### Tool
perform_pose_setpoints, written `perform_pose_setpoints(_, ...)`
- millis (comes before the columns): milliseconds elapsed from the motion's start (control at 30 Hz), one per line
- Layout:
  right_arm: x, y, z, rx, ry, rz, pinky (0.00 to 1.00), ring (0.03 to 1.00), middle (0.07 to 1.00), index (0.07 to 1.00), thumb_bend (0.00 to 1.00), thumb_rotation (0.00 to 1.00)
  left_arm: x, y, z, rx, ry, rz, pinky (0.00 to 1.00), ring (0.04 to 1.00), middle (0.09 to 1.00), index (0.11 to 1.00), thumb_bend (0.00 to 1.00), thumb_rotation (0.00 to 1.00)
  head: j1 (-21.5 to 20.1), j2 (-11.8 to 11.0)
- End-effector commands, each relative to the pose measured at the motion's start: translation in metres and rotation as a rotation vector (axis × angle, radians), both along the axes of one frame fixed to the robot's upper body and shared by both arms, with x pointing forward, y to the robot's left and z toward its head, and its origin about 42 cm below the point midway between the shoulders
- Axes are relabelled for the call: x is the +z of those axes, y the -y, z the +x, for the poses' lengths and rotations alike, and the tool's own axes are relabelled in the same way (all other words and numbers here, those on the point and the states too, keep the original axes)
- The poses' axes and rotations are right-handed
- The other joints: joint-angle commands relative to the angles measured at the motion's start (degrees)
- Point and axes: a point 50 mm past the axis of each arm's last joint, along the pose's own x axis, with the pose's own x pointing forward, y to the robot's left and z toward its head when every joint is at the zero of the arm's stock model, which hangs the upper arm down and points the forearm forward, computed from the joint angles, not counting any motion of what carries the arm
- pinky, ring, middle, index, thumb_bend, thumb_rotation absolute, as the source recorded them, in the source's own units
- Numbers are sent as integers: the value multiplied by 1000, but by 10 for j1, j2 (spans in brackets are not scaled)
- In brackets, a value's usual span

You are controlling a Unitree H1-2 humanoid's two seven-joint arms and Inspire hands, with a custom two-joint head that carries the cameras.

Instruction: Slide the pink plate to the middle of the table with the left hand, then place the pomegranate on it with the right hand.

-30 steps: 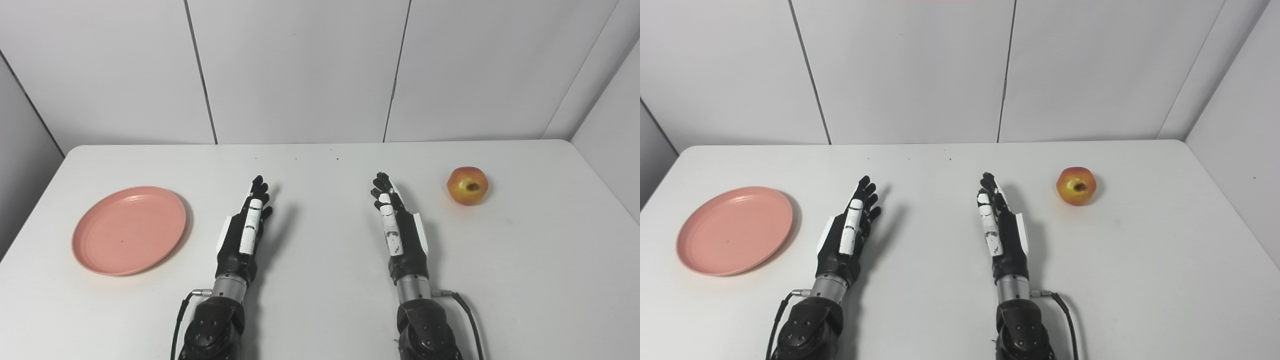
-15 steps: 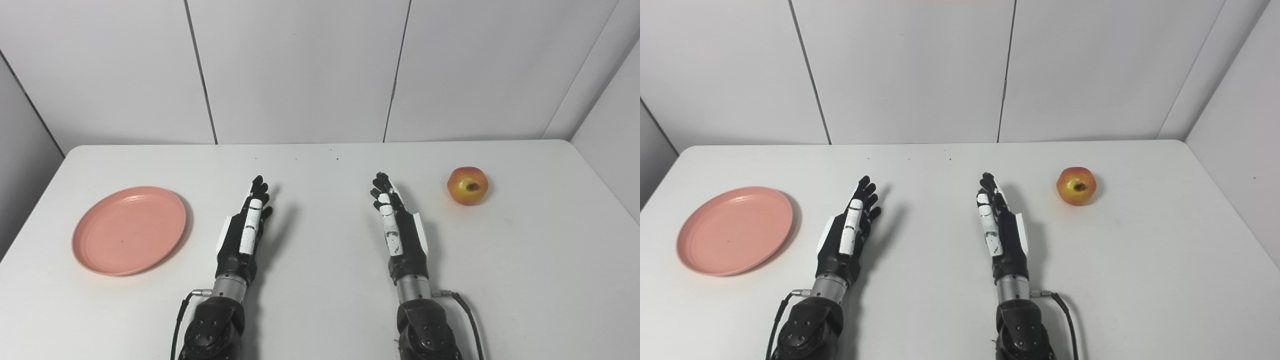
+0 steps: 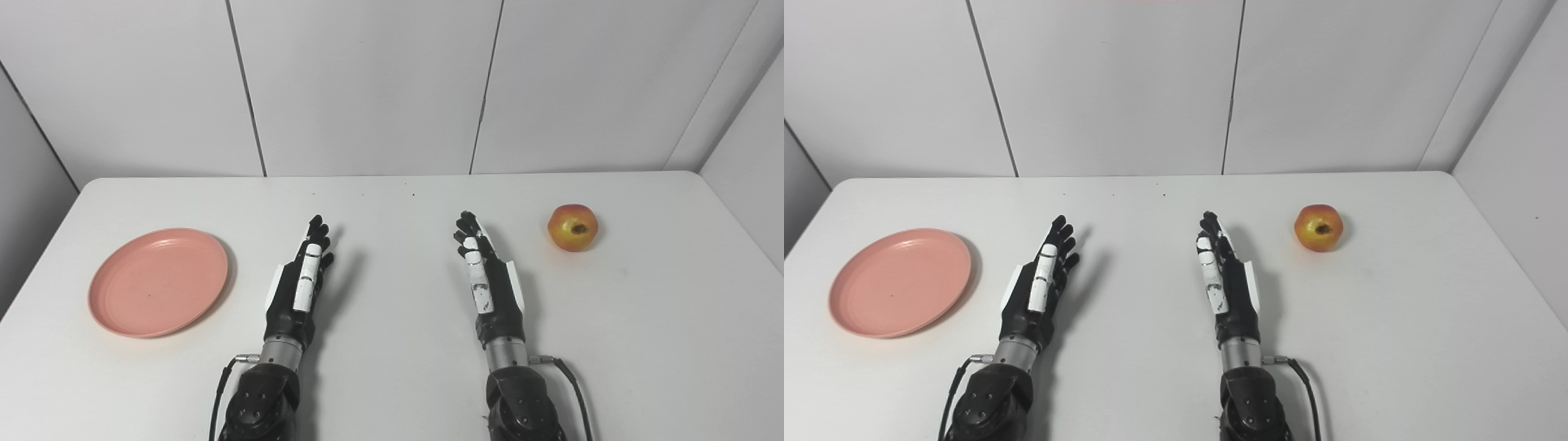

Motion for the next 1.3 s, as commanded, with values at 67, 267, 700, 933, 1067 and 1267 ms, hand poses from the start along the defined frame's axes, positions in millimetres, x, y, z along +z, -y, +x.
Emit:
perform_pose_setpoints(67, 1, 1, 0, 8, 14, 15, 934, 912, 918, 912, 607, 988, 12, 5, 4, -14, 49, 1, 1000, 1000, 1000, 1000, 436, 1000, 21, -5)
perform_pose_setpoints(267, -3, 7, -2, 6, 18, 13, 922, 908, 917, 914, 605, 980, 8, 11, 2, -10, 59, -4, 1000, 1000, 1000, 1000, 434, 1000, 58, -18)
perform_pose_setpoints(700, -14, 26, -9, 8, 16, 30, 945, 898, 912, 910, 595, 974, 0, 28, -2, -15, 30, 15, 1000, 1000, 1000, 1000, 515, 1000, 153, -51)
perform_pose_setpoints(933, -17, 34, -11, 9, 4, 43, 961, 907, 914, 916, 576, 970, -1, 36, -2, -18, 22, 12, 1000, 1000, 1000, 1000, 494, 1000, 184, -61)
perform_pose_setpoints(1067, -17, 37, -11, 12, 2, 43, 964, 913, 915, 918, 588, 974, -1, 38, -1, -17, 25, 11, 1000, 1000, 1000, 1000, 491, 1000, 187, -63)
perform_pose_setpoints(1267, -18, 38, -11, 5, -4, 31, 959, 911, 916, 919, 605, 979, -1, 40, -3, -13, 37, 22, 1000, 1000, 1000, 1000, 497, 1000, 194, -67)
